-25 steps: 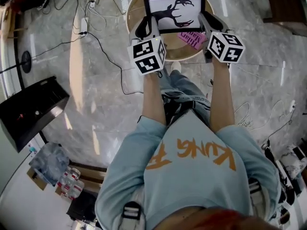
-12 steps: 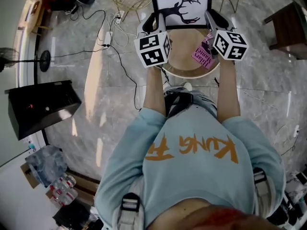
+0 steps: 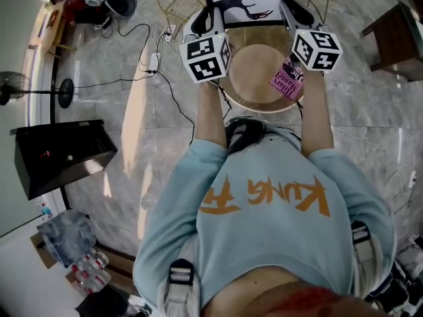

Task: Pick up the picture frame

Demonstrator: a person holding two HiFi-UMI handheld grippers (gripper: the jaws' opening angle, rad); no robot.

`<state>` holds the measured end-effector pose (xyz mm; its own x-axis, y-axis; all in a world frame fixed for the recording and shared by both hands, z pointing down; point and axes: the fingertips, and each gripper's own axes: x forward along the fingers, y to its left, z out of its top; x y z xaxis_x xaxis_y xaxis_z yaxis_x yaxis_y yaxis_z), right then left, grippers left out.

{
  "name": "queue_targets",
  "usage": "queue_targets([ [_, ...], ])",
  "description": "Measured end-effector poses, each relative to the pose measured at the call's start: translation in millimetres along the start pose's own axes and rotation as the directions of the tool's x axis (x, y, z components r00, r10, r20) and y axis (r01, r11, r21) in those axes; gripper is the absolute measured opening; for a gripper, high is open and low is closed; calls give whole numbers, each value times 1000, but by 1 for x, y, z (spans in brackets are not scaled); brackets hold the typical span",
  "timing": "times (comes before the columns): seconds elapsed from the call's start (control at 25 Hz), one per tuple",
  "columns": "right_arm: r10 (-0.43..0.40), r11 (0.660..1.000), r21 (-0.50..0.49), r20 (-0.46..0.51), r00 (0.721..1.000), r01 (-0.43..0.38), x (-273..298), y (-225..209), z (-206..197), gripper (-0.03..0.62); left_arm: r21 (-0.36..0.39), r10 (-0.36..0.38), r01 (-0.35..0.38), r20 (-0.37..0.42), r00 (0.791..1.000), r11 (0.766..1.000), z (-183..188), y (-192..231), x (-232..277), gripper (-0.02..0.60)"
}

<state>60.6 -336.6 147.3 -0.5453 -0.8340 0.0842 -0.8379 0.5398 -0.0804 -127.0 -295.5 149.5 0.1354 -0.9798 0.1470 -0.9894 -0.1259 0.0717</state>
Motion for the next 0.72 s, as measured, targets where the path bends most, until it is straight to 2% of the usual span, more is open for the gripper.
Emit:
queue_targets([
  [0.32, -38, 999, -35, 48, 998, 40, 0, 1, 11, 72, 22, -51, 50, 44, 998, 998, 9, 2, 6, 78],
  [0.72, -57, 995, -75, 89, 994, 64, -3, -1, 30, 72, 21, -80, 78, 92, 993, 997, 24, -1, 10, 78],
])
